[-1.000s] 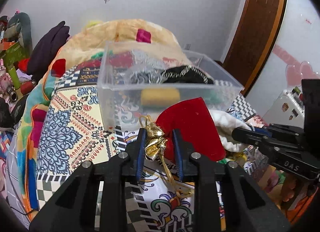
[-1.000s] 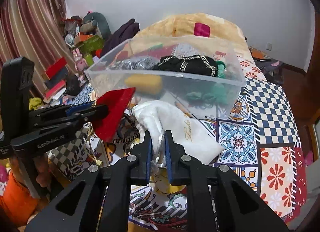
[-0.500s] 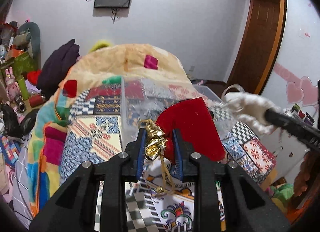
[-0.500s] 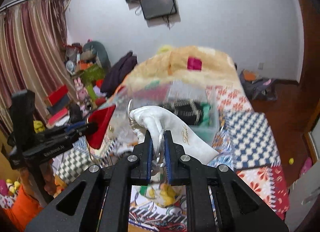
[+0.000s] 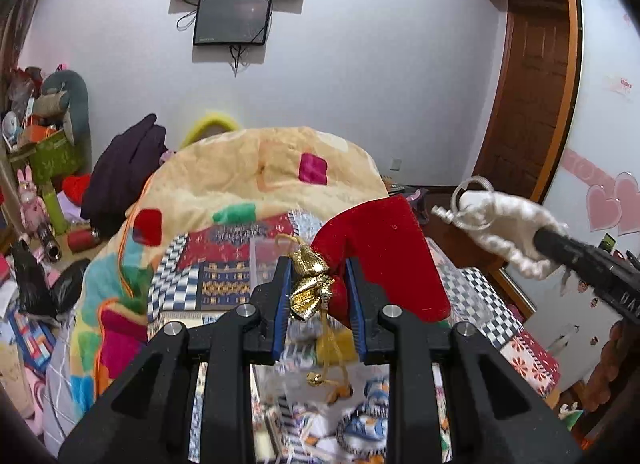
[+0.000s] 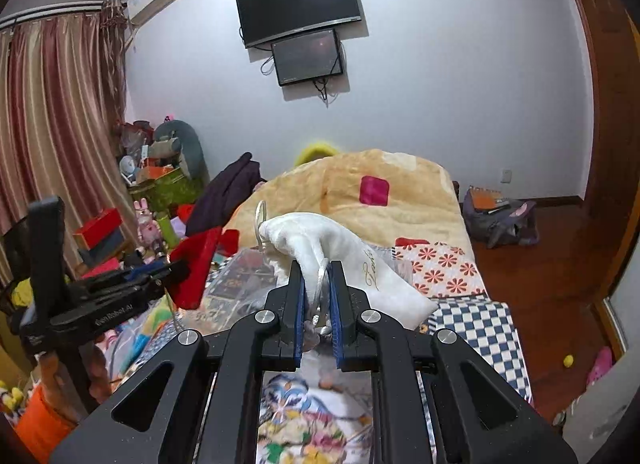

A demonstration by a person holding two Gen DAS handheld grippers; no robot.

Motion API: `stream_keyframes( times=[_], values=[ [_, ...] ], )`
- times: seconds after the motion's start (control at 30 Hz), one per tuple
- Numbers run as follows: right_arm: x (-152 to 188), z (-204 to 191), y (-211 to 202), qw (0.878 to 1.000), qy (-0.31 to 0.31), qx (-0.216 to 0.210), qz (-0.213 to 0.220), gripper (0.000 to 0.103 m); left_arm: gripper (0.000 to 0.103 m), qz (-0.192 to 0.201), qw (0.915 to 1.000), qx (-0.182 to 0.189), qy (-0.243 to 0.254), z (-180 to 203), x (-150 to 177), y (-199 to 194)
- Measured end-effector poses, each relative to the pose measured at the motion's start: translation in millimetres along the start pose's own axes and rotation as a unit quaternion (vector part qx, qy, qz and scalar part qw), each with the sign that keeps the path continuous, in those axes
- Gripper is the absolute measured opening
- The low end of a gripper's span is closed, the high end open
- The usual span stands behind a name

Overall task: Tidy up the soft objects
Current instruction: 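Lower the tassel and white pouch into the clear box and open both tools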

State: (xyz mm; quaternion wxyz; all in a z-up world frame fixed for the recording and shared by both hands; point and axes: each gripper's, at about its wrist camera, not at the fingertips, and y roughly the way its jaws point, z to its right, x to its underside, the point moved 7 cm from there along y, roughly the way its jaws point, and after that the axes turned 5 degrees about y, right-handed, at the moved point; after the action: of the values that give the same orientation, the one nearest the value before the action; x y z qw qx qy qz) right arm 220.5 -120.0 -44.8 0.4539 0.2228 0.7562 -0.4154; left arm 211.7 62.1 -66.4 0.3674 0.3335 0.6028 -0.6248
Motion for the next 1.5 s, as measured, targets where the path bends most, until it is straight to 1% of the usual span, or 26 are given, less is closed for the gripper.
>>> stream_keyframes(
  times=[0.1, 0.2, 0.33, 0.5, 0.67, 0.8, 0.87, 0.9, 0.97, 1.03, 1.1, 1.27, 1.33, 1.47, 1.5],
  values=[
    [0, 4, 14, 1.000, -0.001, 0.008, -0.009, 0.010, 0.026, -0.005, 0.9999, -0.006, 0.007, 4, -6, 15],
    [5, 8, 30, 1.000, -0.001, 0.017, -0.026, 0.010, 0.026, -0.019, 0.9996, -0.010, 0.016, 10, -4, 34],
    [18, 16, 52, 0.998, -0.002, 0.031, -0.054, 0.010, 0.026, -0.046, 0.9985, -0.015, 0.024, 16, 10, 61],
    [37, 27, 74, 0.995, 0.000, 0.048, -0.091, 0.010, 0.026, -0.097, 0.9948, -0.008, 0.030, 22, 34, 95],
    [49, 30, 84, 0.992, -0.006, 0.051, -0.117, 0.011, 0.027, -0.123, 0.9916, -0.004, 0.042, 26, 49, 108],
    [55, 25, 83, 0.990, -0.024, 0.056, -0.128, 0.012, 0.043, -0.133, 0.9905, 0.008, 0.032, 25, 54, 107],
    [55, 24, 80, 0.990, -0.026, 0.053, -0.131, 0.020, 0.046, -0.130, 0.9908, 0.009, 0.035, 24, 53, 101],
    [55, 24, 78, 0.990, -0.023, 0.052, -0.133, 0.023, 0.051, -0.126, 0.9913, 0.006, 0.038, 24, 53, 97],
    [51, 26, 74, 0.990, -0.017, 0.050, -0.127, 0.043, 0.053, -0.118, 0.9920, 0.005, 0.043, 25, 51, 89],
    [47, 25, 67, 0.992, -0.015, 0.051, -0.116, 0.051, 0.054, -0.111, 0.9926, 0.007, 0.049, 27, 48, 79],
    [41, 24, 56, 0.993, -0.016, 0.052, -0.106, 0.054, 0.055, -0.102, 0.9935, 0.010, 0.050, 28, 44, 69],
    [29, 19, 33, 0.995, -0.021, 0.056, -0.074, 0.074, 0.062, -0.071, 0.9964, 0.016, 0.044, 30, 33, 35],
    [25, 16, 22, 0.996, -0.026, 0.058, -0.061, 0.079, 0.068, -0.058, 0.9973, 0.016, 0.043, 30, 30, 22],
    [19, 9, 4, 0.997, -0.029, 0.052, -0.040, 0.087, 0.076, -0.038, 0.9981, 0.013, 0.046, 31, 28, -5],
    [19, 8, 1, 0.998, -0.027, 0.047, -0.038, 0.088, 0.082, -0.033, 0.9983, 0.012, 0.046, 32, 28, -12]
  ],
)
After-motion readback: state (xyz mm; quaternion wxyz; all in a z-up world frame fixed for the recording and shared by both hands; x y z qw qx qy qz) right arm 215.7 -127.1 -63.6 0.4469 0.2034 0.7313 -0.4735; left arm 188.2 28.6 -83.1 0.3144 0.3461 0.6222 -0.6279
